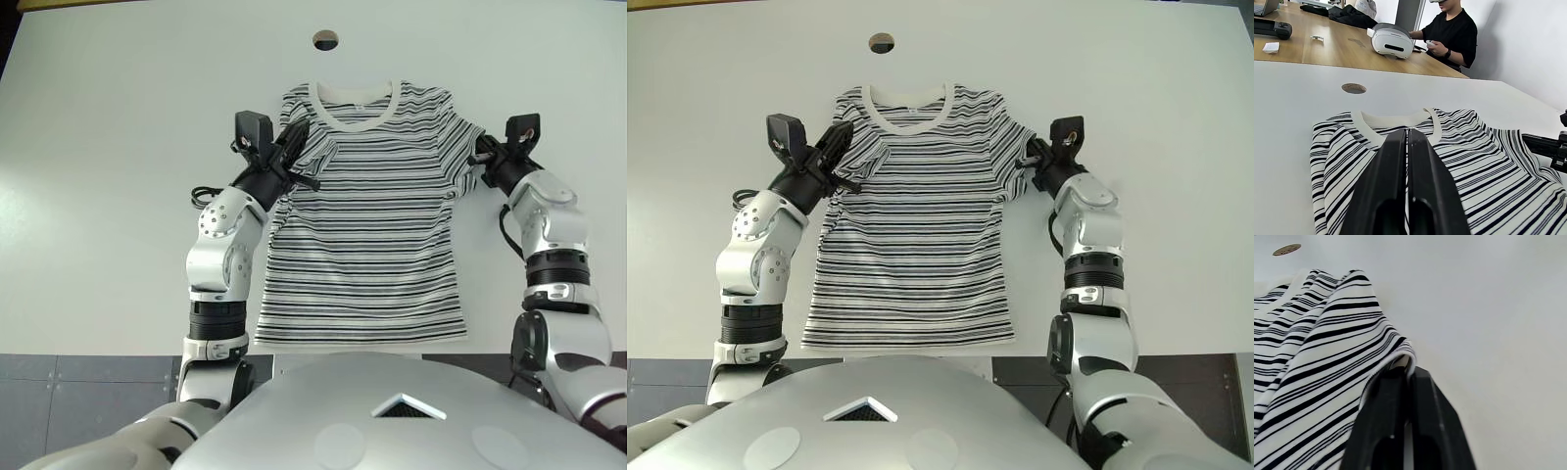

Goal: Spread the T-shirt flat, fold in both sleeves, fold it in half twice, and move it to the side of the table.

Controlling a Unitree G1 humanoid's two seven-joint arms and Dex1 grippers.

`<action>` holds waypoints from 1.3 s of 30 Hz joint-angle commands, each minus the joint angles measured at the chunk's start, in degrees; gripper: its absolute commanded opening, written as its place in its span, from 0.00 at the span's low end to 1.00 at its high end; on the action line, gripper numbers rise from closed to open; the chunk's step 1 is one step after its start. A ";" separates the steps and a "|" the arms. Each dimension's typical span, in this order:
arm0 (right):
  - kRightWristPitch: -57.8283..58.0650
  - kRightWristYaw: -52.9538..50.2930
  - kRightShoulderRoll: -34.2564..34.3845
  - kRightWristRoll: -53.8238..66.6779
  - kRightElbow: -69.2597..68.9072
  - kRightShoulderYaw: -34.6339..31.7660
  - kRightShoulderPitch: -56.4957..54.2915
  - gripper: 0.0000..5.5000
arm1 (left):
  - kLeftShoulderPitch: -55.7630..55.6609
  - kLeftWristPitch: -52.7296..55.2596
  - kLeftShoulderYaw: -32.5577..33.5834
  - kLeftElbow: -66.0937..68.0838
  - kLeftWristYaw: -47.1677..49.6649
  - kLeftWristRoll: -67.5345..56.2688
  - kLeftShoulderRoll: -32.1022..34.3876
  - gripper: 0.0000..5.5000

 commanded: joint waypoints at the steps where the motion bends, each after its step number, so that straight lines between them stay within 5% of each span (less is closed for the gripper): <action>1: 0.75 0.65 0.77 0.58 -5.04 0.77 1.57 0.03 | -0.01 -0.65 0.09 0.67 0.39 0.60 0.47 0.02; 11: 7.93 1.21 4.01 1.71 -21.44 6.34 4.38 0.03 | -0.32 -5.78 -1.05 4.99 4.36 7.87 1.73 0.02; 30: 2.78 -0.46 11.09 -5.33 -6.74 15.32 -1.72 0.03 | -0.28 -9.84 -1.67 8.84 5.38 10.62 1.07 0.02; 39: 3.87 1.75 10.96 -4.54 -8.36 15.39 0.32 0.32 | -0.12 -10.76 -1.52 9.19 5.90 11.33 1.50 0.02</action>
